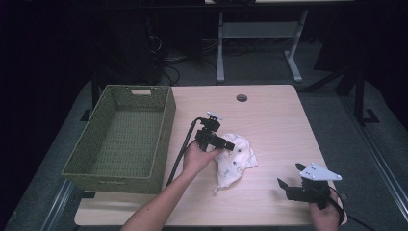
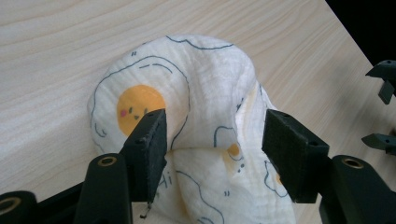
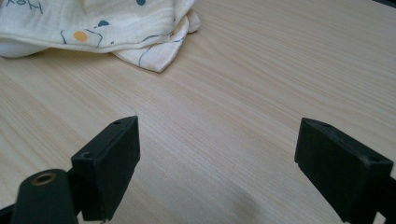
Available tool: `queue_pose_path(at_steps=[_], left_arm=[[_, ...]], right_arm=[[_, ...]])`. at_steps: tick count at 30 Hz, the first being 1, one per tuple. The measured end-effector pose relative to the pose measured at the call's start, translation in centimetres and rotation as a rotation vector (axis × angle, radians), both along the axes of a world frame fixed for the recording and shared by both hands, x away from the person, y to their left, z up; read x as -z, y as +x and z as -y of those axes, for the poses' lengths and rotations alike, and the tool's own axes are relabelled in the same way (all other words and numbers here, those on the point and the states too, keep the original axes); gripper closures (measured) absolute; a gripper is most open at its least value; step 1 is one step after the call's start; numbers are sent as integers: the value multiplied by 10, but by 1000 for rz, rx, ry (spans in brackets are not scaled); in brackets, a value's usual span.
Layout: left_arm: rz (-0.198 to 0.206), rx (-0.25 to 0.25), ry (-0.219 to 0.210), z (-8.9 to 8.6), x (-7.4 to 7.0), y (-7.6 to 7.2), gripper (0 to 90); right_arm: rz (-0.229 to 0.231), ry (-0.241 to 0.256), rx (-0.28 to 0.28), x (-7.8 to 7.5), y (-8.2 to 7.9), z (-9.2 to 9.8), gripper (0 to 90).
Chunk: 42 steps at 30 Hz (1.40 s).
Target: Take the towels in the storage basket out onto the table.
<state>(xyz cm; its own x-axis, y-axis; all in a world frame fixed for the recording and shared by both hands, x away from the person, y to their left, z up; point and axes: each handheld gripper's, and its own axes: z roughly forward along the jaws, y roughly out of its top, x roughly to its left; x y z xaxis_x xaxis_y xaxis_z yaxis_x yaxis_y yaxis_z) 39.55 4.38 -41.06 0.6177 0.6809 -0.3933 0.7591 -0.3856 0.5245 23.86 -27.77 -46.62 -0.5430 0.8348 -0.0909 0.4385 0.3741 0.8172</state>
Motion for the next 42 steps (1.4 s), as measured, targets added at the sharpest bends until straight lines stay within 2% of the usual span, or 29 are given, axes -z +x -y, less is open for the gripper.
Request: queue_pose_path(at_steps=[5, 13, 16, 22, 30, 34, 36, 42], left_arm=[[60, -14, -17, -6, -6, -9, 340], [99, -7, -46, -14, -11, -25, 320], [89, 5, -58, -15, -13, -30, 306], [136, 19, -31, -21, -18, -43, 284], [143, 21, -49, -32, -16, -55, 264], [156, 28, -36, -36, -13, -61, 250], [142, 29, -54, -37, -12, -62, 231], [153, 40, -45, -41, -8, -71, 219]], right_arm=[[-3, 3, 4, 0, 0, 0, 137], [0, -5, 0, 1, 0, -1, 137], [-1, -4, 2, 1, 0, -1, 137], [-2, -4, 5, 1, 0, -1, 137], [-2, -7, 4, 1, 0, -1, 137], [-7, -7, 7, 2, 0, -2, 137], [-8, -5, 9, 2, 0, -2, 137], [-9, -8, 10, 2, 0, -3, 137]])
